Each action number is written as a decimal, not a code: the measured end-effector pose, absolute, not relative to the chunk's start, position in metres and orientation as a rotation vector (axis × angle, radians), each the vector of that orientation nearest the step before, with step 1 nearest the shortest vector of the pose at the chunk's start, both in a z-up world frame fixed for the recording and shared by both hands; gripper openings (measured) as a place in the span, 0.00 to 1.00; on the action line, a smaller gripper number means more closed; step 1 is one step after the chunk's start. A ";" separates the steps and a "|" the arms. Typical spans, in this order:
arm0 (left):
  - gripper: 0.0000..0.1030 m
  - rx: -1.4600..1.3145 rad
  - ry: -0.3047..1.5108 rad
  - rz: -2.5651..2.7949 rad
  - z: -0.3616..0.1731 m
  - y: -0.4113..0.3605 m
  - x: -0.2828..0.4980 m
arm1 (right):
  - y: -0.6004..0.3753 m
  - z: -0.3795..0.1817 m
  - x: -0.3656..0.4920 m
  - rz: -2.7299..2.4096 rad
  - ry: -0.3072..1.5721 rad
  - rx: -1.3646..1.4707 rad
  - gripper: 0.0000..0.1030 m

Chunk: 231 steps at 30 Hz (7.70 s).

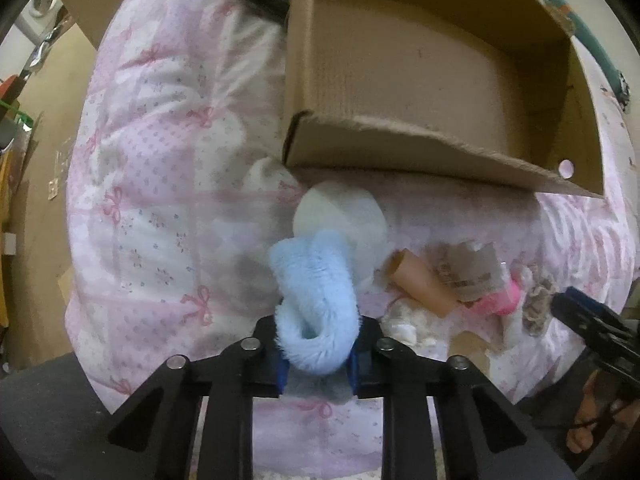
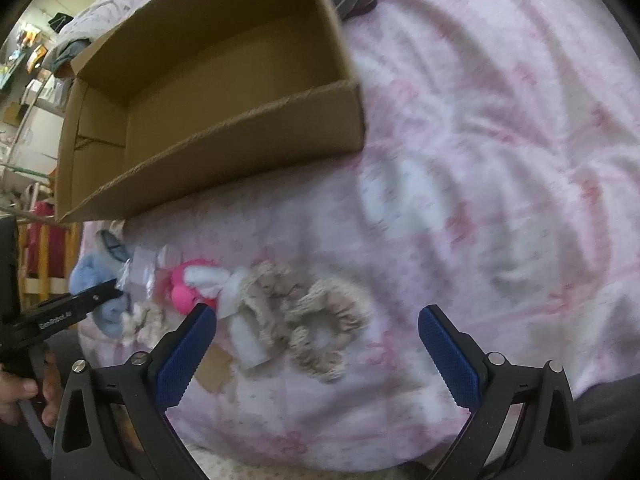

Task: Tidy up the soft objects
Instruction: 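Grasp the blue plush with left tool while right tool grasps the lace scrunchie, then carry both items into the box and open both tools to release, then move left tool to the white crumpled cloth and grasp it, then grasp the small clear packet with the right tool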

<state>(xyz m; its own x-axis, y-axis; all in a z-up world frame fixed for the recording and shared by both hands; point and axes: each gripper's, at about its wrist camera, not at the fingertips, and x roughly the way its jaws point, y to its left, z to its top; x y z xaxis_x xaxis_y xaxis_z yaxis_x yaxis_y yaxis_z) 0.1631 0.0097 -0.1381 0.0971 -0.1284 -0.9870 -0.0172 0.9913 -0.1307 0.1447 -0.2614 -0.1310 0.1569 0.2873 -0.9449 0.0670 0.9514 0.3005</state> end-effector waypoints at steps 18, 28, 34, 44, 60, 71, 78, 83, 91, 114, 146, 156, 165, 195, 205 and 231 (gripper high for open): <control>0.17 -0.191 1.392 -0.059 -0.104 0.040 0.159 | -0.230 -0.152 0.140 0.175 1.431 0.169 0.20; 0.17 -0.233 1.350 -0.007 -0.090 0.066 0.153 | -0.250 -0.105 0.129 0.141 1.193 0.248 0.15; 0.17 -0.216 1.354 0.025 -0.094 0.062 0.156 | -0.256 -0.103 0.127 0.172 1.184 0.294 0.15; 0.17 -0.212 1.285 0.065 -0.075 0.062 0.149 | -0.271 -0.079 0.125 0.247 1.078 0.358 0.14; 0.17 -0.208 0.981 -0.004 0.035 0.055 0.146 | -0.280 -0.021 0.117 0.403 0.918 0.437 0.14; 0.17 -0.146 1.013 -0.060 0.017 0.015 0.220 | -0.255 -0.013 0.180 0.479 0.901 0.351 0.14; 0.17 -0.097 1.003 -0.101 -0.004 -0.013 0.253 | -0.234 -0.032 0.225 0.466 0.939 0.296 0.14; 0.17 -0.141 1.012 -0.100 -0.035 -0.009 0.259 | -0.231 -0.055 0.236 0.449 0.960 0.295 0.14; 0.17 -0.032 1.015 -0.041 -0.052 -0.020 0.261 | -0.235 -0.087 0.235 0.378 1.015 0.231 0.14; 0.66 -0.011 1.021 -0.092 -0.056 -0.031 0.261 | -0.223 -0.090 0.237 0.378 1.026 0.194 0.14; 0.66 0.010 0.894 -0.015 -0.004 0.004 0.196 | -0.244 -0.054 0.206 0.345 0.895 0.226 0.86; 0.66 -0.085 0.877 0.037 0.005 0.032 0.154 | -0.249 -0.043 0.166 0.349 0.886 0.241 0.86; 0.66 -0.126 0.974 0.096 -0.019 0.043 0.133 | -0.251 -0.042 0.135 0.355 0.907 0.247 0.86; 0.58 -0.029 1.409 -0.159 -0.143 -0.043 0.127 | -0.260 -0.094 0.122 0.275 1.118 0.438 0.86; 0.22 -0.059 1.436 -0.161 -0.151 -0.045 0.136 | -0.256 -0.098 0.125 0.293 1.136 0.455 0.86; 0.19 -0.280 1.192 -0.038 -0.071 0.023 0.108 | -0.139 -0.146 0.101 0.576 1.349 -0.121 0.74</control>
